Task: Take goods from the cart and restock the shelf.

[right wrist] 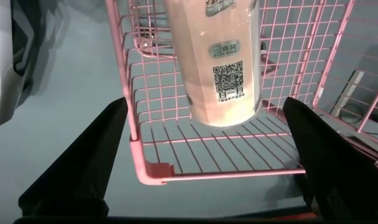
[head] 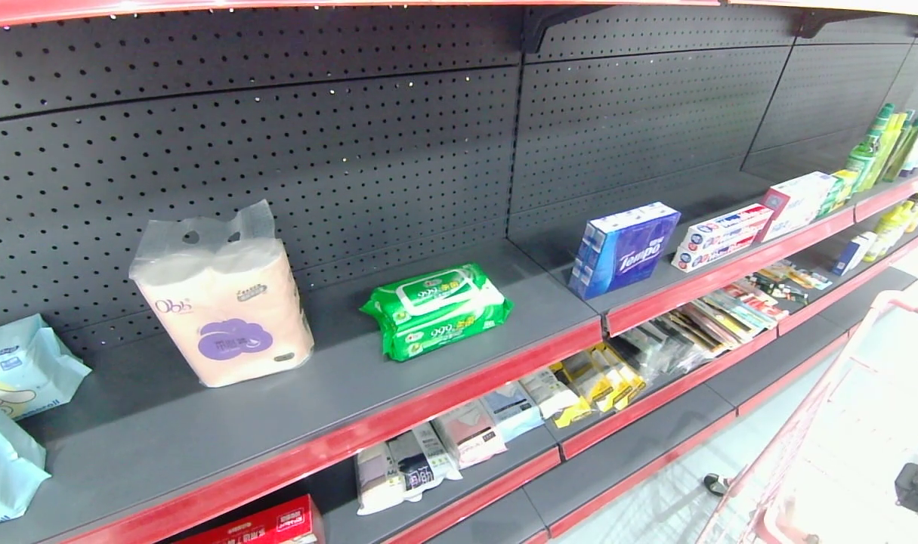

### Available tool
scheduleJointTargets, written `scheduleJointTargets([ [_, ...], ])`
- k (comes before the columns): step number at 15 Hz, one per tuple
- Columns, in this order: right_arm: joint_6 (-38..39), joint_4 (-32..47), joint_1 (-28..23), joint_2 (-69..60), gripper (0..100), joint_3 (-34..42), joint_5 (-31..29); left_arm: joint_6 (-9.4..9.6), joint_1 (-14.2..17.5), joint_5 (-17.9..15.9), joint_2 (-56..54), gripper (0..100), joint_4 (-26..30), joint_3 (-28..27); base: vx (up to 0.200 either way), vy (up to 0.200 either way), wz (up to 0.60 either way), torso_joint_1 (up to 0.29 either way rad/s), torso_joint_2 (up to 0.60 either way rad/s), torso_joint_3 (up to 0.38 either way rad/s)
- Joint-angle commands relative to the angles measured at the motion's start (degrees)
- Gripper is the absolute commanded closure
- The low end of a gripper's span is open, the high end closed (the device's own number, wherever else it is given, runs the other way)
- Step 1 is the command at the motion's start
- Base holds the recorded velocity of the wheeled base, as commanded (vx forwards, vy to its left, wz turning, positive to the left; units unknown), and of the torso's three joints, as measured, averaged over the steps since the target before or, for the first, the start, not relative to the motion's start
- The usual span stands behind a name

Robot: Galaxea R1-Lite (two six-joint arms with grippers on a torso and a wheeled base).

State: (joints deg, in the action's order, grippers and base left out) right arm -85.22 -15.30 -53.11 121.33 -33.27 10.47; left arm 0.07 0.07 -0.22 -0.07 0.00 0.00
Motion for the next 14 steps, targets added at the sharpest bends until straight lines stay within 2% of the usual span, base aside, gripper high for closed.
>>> scheduleJointTargets([
  [1, 0.0, -0.1, 0.4, 0.7, 0, -0.1, 0.1, 0.01, 0.0, 0.0, 0.1, 0, 0.0, 0.0, 0.0, 0.0, 0.0, 0.0, 0.0, 0.0],
  [6, 0.1, -0.1, 2.1, 1.5, 0, -0.7, 0.1, 0.01, 0.0, 0.0, 0.1, 0, 0.0, 0.0, 0.0, 0.0, 0.0, 0.0, 0.0, 0.0],
  [14, 0.1, -0.2, 2.1, 2.5, 0, -0.9, 0.1, 0.01, 0.0, 0.0, 0.1, 0, 0.0, 0.0, 0.0, 0.0, 0.0, 0.0, 0.0, 0.0],
])
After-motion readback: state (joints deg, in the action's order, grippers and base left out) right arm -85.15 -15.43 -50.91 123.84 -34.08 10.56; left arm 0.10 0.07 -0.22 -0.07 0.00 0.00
